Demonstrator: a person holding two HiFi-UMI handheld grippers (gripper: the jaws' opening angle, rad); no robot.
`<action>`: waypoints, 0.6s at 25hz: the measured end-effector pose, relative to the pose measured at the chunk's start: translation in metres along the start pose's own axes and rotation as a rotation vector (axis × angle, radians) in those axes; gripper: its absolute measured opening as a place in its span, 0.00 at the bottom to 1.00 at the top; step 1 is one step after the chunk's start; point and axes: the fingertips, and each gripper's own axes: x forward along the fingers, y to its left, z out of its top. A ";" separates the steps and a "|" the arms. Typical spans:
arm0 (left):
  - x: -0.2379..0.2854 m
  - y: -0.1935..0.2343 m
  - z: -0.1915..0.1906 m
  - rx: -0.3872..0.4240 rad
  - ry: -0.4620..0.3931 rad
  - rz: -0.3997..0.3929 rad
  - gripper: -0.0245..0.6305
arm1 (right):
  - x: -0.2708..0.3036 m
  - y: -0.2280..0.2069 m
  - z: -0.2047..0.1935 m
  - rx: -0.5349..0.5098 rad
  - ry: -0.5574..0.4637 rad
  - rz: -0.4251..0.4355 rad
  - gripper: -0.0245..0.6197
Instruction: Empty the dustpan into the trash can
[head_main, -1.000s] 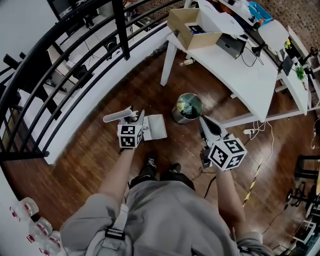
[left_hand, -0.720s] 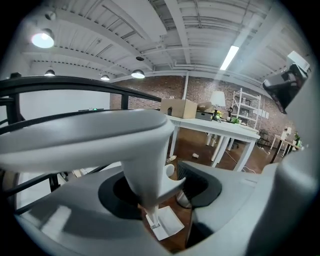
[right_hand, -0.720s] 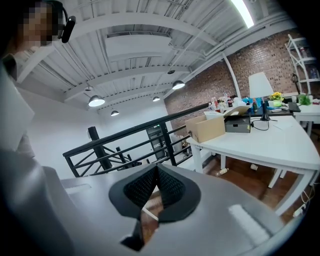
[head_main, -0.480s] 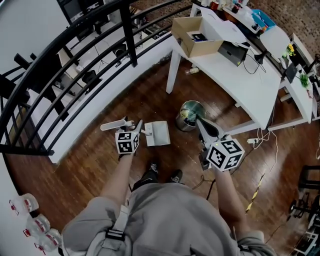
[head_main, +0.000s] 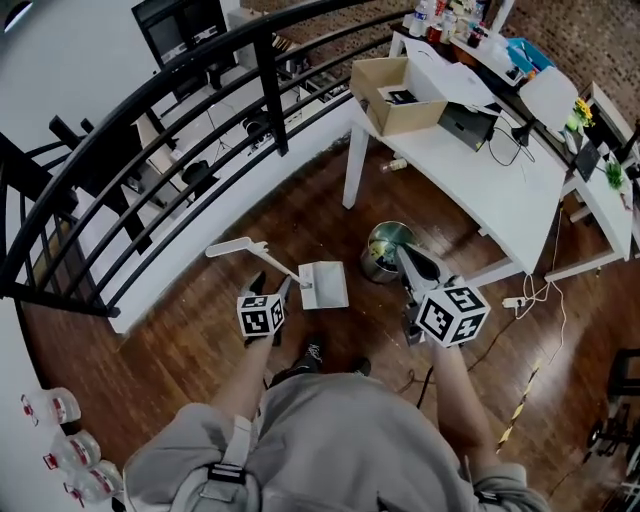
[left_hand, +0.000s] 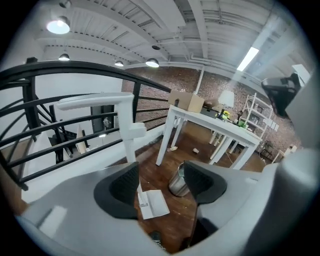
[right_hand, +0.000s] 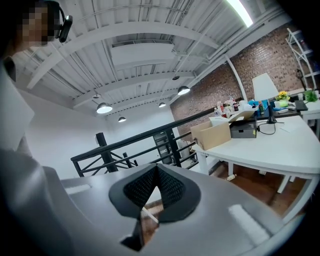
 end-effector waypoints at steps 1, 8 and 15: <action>-0.003 -0.012 0.004 0.001 -0.011 -0.032 0.45 | 0.000 -0.001 0.003 0.004 -0.009 0.005 0.04; -0.018 -0.124 0.071 0.140 -0.096 -0.358 0.07 | -0.007 -0.005 0.021 0.009 -0.087 0.019 0.04; -0.057 -0.242 0.164 0.304 -0.231 -0.665 0.05 | -0.024 0.000 0.056 -0.028 -0.194 0.059 0.04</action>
